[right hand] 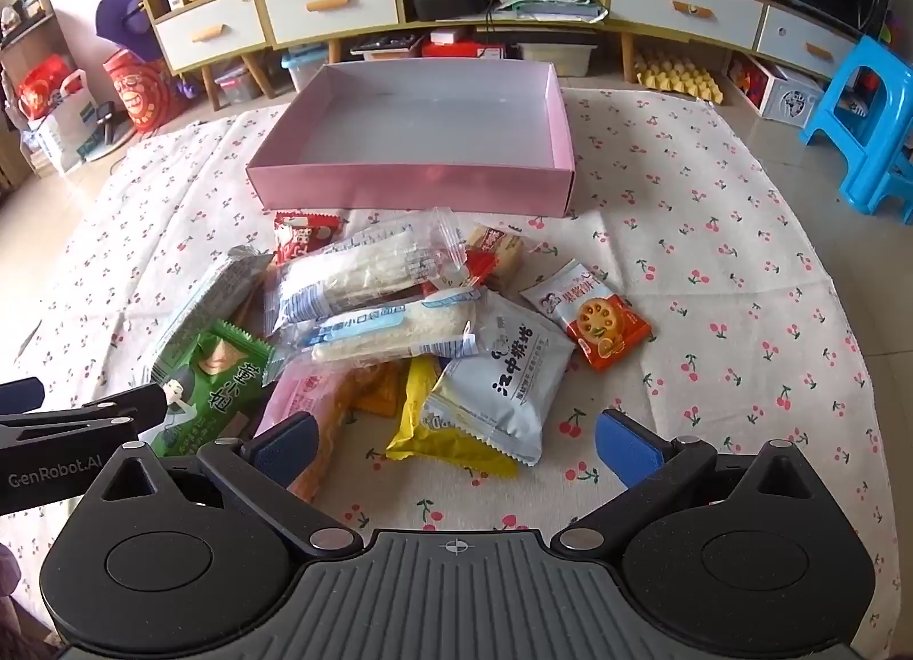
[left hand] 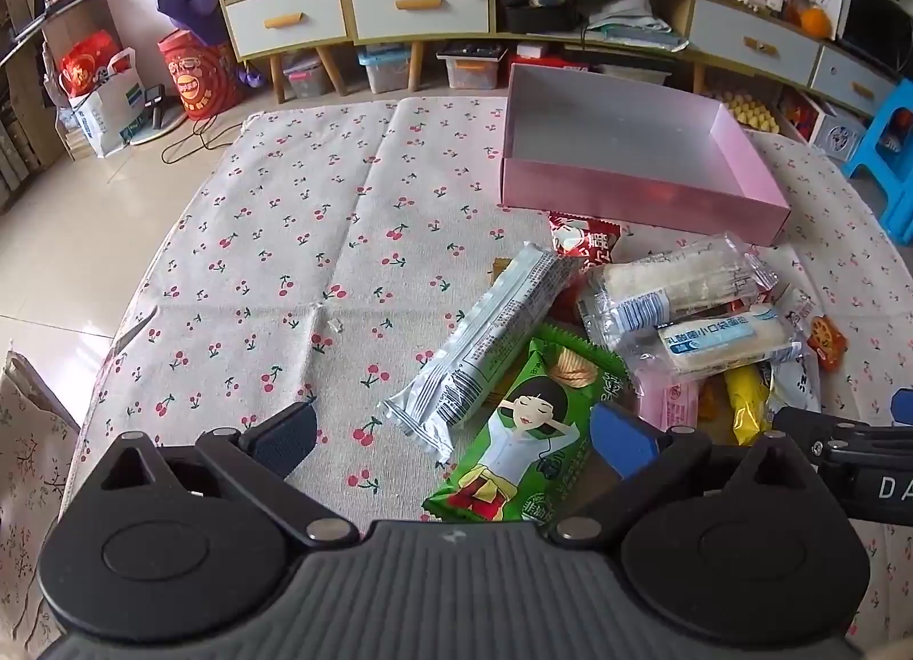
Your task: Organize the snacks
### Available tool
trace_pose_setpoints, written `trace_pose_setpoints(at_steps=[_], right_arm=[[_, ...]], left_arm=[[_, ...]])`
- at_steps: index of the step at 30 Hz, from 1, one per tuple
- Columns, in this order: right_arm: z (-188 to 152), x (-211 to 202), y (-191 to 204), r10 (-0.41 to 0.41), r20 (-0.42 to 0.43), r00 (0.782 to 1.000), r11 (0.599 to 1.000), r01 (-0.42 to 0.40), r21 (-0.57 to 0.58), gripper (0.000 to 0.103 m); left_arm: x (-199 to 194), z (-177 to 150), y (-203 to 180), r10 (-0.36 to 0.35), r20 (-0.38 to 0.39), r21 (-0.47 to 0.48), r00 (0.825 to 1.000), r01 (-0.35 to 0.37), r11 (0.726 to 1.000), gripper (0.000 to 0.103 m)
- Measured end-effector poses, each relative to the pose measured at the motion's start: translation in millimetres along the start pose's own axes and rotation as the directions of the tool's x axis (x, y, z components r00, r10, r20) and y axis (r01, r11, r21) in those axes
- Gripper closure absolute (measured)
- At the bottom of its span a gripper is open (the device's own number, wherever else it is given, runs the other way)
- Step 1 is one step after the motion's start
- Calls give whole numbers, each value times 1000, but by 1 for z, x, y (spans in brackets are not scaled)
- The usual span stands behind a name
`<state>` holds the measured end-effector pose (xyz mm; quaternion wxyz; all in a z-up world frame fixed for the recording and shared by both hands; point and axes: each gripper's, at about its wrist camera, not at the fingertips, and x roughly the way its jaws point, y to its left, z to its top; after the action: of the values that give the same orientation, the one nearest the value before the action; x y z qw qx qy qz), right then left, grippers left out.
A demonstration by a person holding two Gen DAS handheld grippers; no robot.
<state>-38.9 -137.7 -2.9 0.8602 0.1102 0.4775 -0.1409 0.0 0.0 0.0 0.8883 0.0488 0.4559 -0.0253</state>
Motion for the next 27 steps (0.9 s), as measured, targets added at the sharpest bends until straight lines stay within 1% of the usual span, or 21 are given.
trace_pose_setpoints(at_steps=[9, 27], right_arm=[[-2, 3, 2, -1, -7, 1000, 1000, 0, -10, 0], [-3, 5, 2, -3, -7, 1000, 1000, 3, -14, 0]], left_arm=[[1, 0, 0, -6, -19, -1, 1000, 6, 1000, 0], [2, -4, -2, -17, -12, -8, 1000, 17, 1000, 0]])
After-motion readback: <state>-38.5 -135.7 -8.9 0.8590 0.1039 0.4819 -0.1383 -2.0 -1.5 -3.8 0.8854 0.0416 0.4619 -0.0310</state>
